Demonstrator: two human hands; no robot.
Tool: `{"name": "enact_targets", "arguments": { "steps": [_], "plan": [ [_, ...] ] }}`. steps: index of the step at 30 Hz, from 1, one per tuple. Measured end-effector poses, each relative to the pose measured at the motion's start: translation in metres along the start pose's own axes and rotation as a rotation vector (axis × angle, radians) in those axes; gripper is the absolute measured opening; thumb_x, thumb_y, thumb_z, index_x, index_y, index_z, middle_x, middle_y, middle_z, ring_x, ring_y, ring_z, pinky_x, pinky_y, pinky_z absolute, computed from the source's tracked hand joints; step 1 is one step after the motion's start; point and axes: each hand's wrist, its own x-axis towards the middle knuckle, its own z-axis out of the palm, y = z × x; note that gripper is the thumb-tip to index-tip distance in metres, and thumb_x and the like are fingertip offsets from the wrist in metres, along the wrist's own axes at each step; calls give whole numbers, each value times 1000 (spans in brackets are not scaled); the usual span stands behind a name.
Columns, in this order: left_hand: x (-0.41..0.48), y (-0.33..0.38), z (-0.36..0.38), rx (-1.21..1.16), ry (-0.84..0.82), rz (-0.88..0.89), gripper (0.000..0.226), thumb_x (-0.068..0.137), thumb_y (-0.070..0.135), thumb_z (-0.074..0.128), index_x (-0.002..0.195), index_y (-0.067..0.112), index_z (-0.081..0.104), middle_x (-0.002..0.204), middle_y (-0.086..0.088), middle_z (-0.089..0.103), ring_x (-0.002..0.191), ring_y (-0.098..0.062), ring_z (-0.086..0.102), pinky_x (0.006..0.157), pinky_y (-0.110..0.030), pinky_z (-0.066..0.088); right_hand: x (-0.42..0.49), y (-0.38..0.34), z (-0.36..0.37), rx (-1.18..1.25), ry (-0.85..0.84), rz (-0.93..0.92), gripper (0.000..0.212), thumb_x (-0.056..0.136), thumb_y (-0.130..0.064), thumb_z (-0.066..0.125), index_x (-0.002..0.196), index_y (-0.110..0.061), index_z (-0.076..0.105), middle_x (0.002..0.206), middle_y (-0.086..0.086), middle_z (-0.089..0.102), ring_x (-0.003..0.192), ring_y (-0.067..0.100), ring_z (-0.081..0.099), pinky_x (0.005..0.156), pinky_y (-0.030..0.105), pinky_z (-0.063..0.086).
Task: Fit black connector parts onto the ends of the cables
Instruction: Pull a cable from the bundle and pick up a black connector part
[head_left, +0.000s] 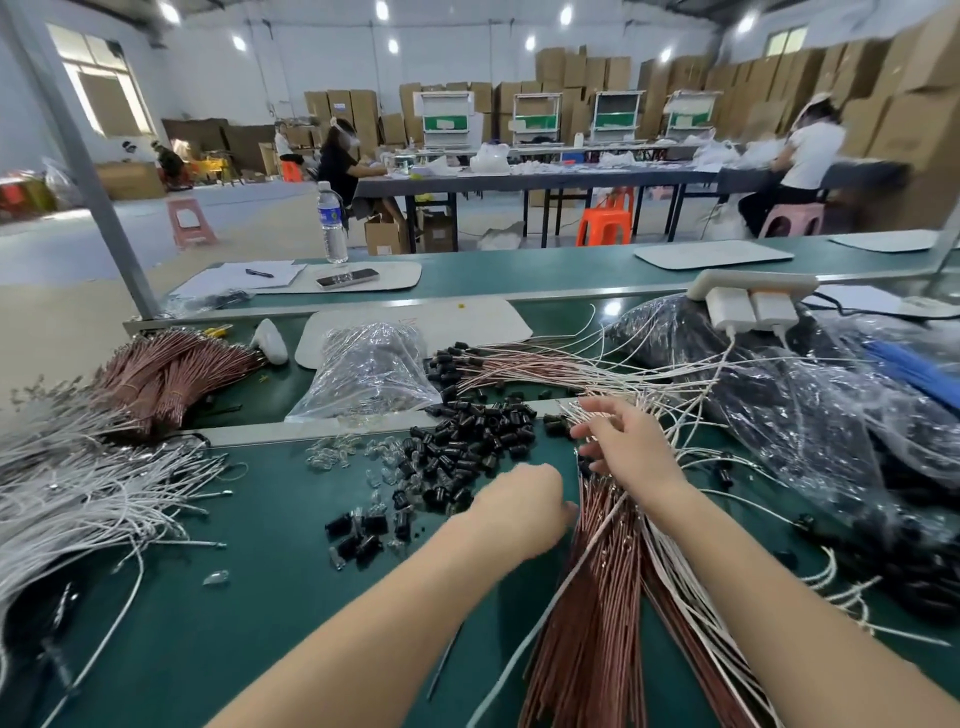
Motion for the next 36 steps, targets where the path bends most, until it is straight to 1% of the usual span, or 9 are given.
{"name": "enact_targets", "arguments": {
  "steps": [6,12,15,17,23,26,29,33,36],
  "plan": [
    [-25,-13,-3,390,-21,-94,18,100,13,51,112,8,63,122,-12,64,110,-33,64,74,-35,41,-11,8,-9,-162,13,-93,27,102,-13,47,117,-32,60,92,-8,72,80,9,68,71,36,59],
    [-36,-12,6,468,-54,-65,21,94,0,52,77,10,47,87,-8,54,77,-30,55,55,-32,35,-19,6,10,-172,21,-126,27,102,-15,47,119,-30,62,92,-13,71,83,31,68,69,39,56],
    [-29,-31,-4,69,65,-95,11,98,10,48,89,7,53,93,-15,64,78,-31,61,66,-34,48,-22,6,15,-168,44,-168,29,103,-14,47,123,-30,60,97,-15,69,59,13,61,50,23,46],
    [-27,-57,-16,-362,242,-88,22,102,17,48,84,6,53,83,-14,70,60,-20,58,56,-27,48,-23,8,16,-145,62,-182,28,103,-14,48,122,-31,60,100,-11,69,44,5,47,44,18,38],
    [-36,-127,-18,-1658,664,-123,8,101,7,57,105,6,64,81,-6,67,59,-7,63,56,-18,56,-36,2,44,-367,-236,-228,19,104,-30,51,118,-34,63,100,-4,71,65,14,63,66,26,54],
    [-35,-140,0,-1772,839,-153,10,102,3,55,100,7,65,84,-6,66,65,-9,66,62,-18,58,-38,-2,64,-596,-394,-250,37,97,-50,56,129,-31,61,116,-9,60,100,10,60,92,31,52],
    [-33,-145,11,-1814,976,-157,10,102,5,55,101,7,64,92,-10,68,74,-13,70,68,-21,59,-35,-1,76,-757,-417,-282,41,95,-55,58,130,-33,59,120,-7,50,113,14,52,96,33,47],
    [-31,-143,16,-1718,1057,-166,9,101,12,59,105,6,64,96,-13,75,80,-19,74,71,-22,60,-33,3,75,-713,-402,-274,24,96,-47,61,118,-37,63,111,-13,55,109,9,55,93,29,47],
    [-32,-133,18,-1492,1103,-119,14,97,24,64,101,11,66,91,-8,76,83,-22,74,72,-27,60,-31,6,73,-489,-358,-227,9,95,-39,66,103,-41,63,98,-18,64,86,-1,61,75,16,48]
  ]
}}
